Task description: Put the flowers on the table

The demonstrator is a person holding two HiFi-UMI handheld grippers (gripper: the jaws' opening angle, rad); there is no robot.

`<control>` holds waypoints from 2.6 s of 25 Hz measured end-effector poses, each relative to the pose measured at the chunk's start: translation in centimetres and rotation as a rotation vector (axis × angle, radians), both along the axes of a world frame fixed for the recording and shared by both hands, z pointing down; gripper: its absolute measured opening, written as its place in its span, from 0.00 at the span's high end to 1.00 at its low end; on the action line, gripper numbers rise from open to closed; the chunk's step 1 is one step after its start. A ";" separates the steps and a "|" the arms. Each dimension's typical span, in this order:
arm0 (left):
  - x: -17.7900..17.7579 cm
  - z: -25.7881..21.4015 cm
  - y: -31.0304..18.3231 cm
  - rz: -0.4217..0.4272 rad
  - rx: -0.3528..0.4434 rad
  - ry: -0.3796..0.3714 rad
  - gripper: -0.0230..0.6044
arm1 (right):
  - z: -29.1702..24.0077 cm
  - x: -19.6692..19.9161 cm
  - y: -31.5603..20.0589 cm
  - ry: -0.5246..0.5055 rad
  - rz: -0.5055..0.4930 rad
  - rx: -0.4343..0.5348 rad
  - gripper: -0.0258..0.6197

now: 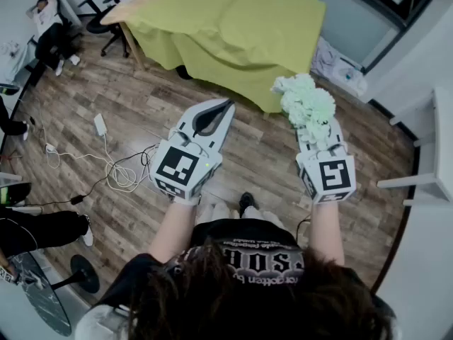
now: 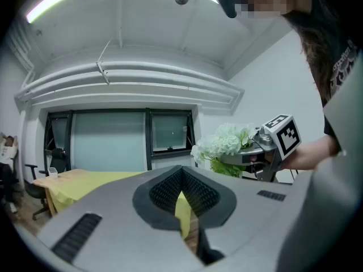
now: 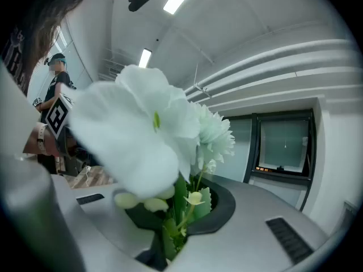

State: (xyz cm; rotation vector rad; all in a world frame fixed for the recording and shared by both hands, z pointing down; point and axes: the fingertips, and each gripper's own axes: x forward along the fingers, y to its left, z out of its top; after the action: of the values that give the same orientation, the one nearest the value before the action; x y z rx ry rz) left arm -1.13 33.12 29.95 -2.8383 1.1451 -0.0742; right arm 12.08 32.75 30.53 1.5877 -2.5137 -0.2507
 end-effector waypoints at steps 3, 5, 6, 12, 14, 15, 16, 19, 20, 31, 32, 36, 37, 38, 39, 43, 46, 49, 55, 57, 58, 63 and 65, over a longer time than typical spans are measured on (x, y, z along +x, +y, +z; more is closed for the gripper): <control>0.4 0.0 -0.1 0.001 0.003 0.002 0.97 | 0.1 0.1 -0.2 0.002 -0.006 0.000 0.87; 0.6 0.2 -0.2 0.003 0.003 0.002 0.97 | 0.3 0.1 -0.3 0.000 -0.012 0.000 0.87; 0.6 0.2 -0.3 0.003 0.002 0.003 0.97 | 0.4 0.1 -0.3 0.000 -0.016 0.000 0.87; 2.1 0.0 -1.0 0.012 0.000 0.013 0.97 | 0.8 0.9 -1.2 -0.012 -0.030 -0.019 0.87; 2.4 0.1 -1.5 0.014 -0.001 0.012 0.97 | 1.2 0.9 -1.8 -0.017 -0.044 -0.030 0.87; 2.5 0.2 -1.7 0.015 -0.004 0.010 0.97 | 1.3 1.0 -2.0 -0.012 -0.048 -0.034 0.87; 2.7 0.4 -2.0 0.016 -0.007 0.008 0.97 | 1.5 1.1 -2.3 -0.009 -0.050 -0.037 0.87; 3.2 0.7 -2.8 0.021 -0.018 -0.001 0.97 | 1.6 1.6 -3.3 -0.010 -0.053 -0.042 0.87; 3.3 0.7 -3.1 0.020 -0.018 -0.001 0.97 | 1.7 1.7 -3.7 -0.012 -0.057 -0.044 0.87; 4.7 0.6 -7.0 -0.030 -0.010 0.006 0.97 | 2.1 4.1 -8.0 -0.023 -0.109 -0.048 0.87; 4.8 0.6 -7.2 -0.036 -0.009 0.006 0.97 | 2.2 4.3 -8.3 -0.023 -0.114 -0.046 0.87; 5.0 0.6 -8.1 -0.053 -0.005 0.000 0.97 | 2.3 4.4 -9.7 -0.022 -0.127 -0.055 0.87; 4.9 0.6 -8.3 -0.056 -0.007 -0.004 0.97 | 2.3 4.4 -10.1 -0.019 -0.129 -0.058 0.87; 4.8 0.7 -8.5 -0.059 -0.011 -0.009 0.97 | 2.3 4.3 -10.5 -0.014 -0.131 -0.060 0.87; 4.7 0.7 -8.8 -0.063 -0.014 -0.011 0.97 | 2.4 4.2 -10.8 -0.007 -0.134 -0.061 0.87; 4.1 0.6 -10.0 -0.087 -0.009 -0.002 0.97 | 2.3 3.9 -11.9 0.015 -0.149 -0.057 0.87; 3.5 0.7 -11.2 -0.093 -0.015 0.002 0.97 | 2.4 3.6 -13.0 0.010 -0.148 -0.059 0.87; 3.4 0.9 -12.8 -0.086 -0.023 0.003 0.97 | 2.6 3.5 -14.6 0.010 -0.141 -0.064 0.87; 2.6 0.7 -17.8 -0.070 -0.014 0.012 0.97 | 2.9 3.0 -19.3 0.014 -0.115 -0.070 0.87; 2.3 0.6 -19.7 -0.064 -0.011 0.014 0.97 | 2.8 2.6 -21.1 0.011 -0.108 -0.078 0.87; 2.2 0.6 -20.6 -0.060 -0.013 0.013 0.97 | 2.8 2.4 -22.0 0.010 -0.105 -0.080 0.87; 0.7 0.3 -25.2 -0.050 -0.017 0.001 0.97 | 2.5 1.0 -26.5 0.010 -0.097 -0.082 0.87; -0.2 -0.1 -27.2 -0.051 -0.011 0.014 0.97 | 2.3 0.3 -28.2 0.011 -0.093 -0.084 0.87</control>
State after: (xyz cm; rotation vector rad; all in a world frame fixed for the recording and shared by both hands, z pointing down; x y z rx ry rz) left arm -1.29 5.91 29.83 -2.8237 1.2239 -0.0643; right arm 12.36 4.50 32.78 1.4371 -2.5572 -0.1626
